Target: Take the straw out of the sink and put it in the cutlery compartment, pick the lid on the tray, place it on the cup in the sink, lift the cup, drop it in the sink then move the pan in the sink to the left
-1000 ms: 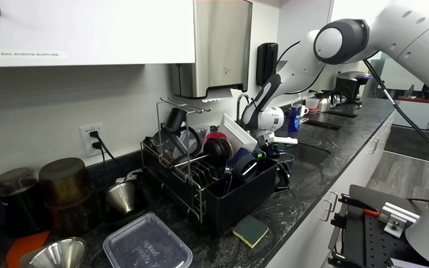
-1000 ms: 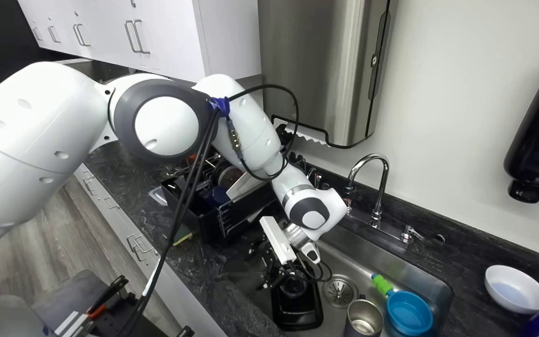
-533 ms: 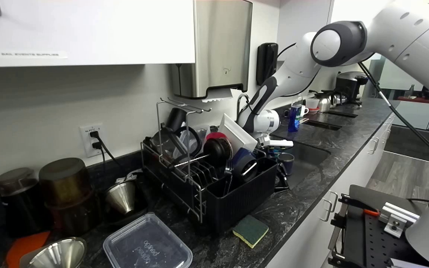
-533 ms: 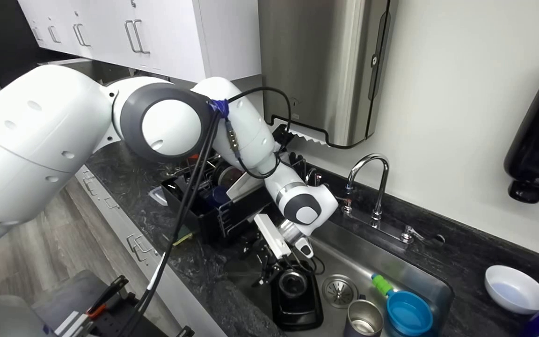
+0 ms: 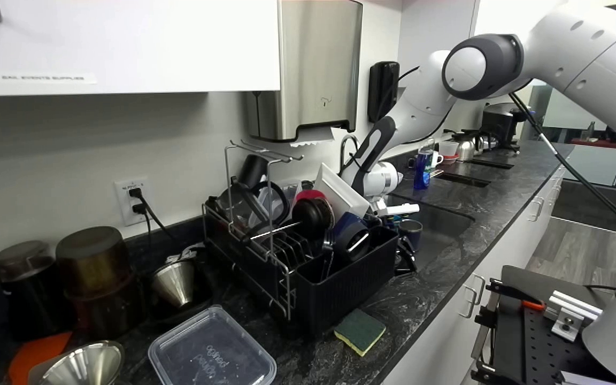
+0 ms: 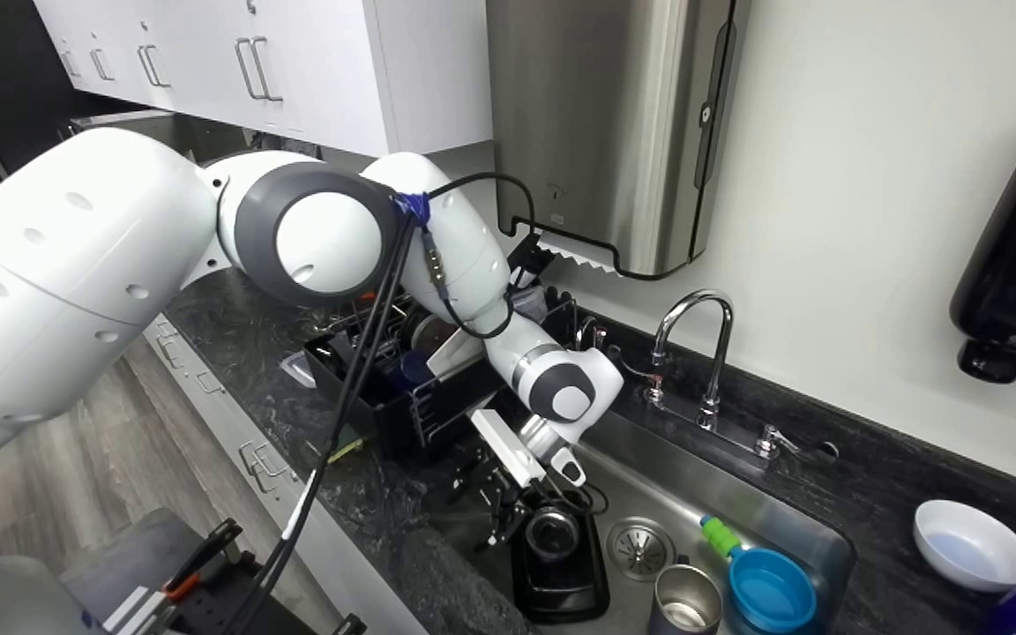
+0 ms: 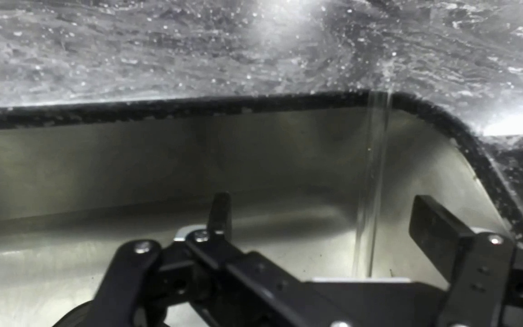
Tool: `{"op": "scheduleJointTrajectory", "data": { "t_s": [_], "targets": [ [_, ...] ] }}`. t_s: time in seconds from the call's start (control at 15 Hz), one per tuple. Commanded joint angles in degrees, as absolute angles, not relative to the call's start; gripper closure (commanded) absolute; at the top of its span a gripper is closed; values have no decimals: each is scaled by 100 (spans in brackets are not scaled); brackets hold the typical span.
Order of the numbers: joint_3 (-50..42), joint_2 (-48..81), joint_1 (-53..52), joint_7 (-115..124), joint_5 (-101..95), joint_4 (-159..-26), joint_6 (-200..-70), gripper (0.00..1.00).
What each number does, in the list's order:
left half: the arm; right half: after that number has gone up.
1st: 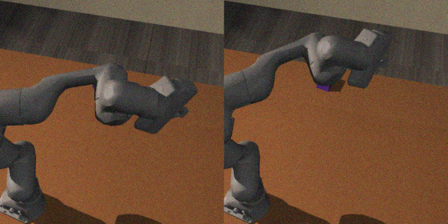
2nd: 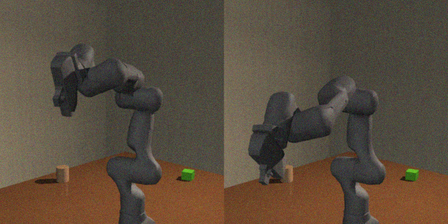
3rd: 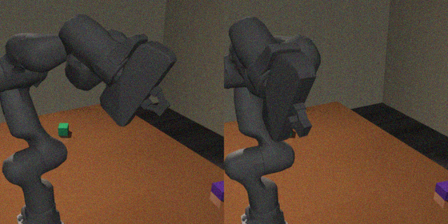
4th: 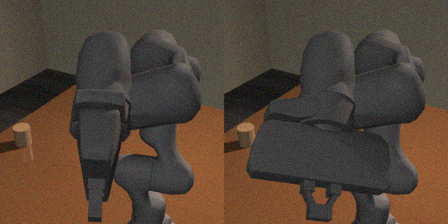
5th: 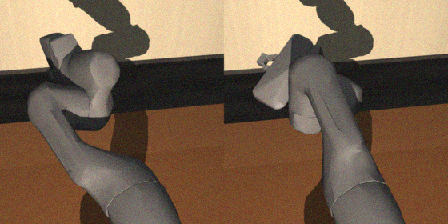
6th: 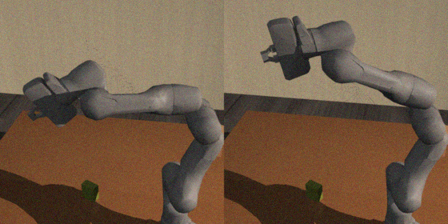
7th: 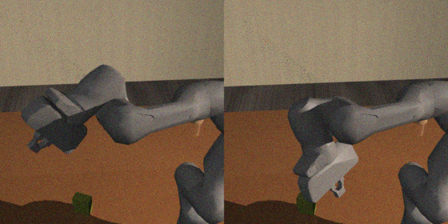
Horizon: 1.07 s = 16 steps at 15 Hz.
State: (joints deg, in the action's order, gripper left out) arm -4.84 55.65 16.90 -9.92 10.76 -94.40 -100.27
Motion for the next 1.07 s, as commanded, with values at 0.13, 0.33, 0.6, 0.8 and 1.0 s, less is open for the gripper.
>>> {"op": "scheduleJointTrajectory", "data": {
  "t_s": [0.13, 0.33, 0.6, 0.8, 1.0],
  "targets": [
    [-521, 5563, 1588, -926, 851, -9421, -10011, 0],
    [-509, 5519, 1552, -945, 787, -9462, -10019, 0],
    [-486, 5528, 1500, -981, 739, -9463, -10006, 0],
    [-476, 5534, 1464, -989, 729, -9477, -10002, 0],
    [-475, 5546, 1449, -997, 684, -9507, -9988, 0]
  ]
}}
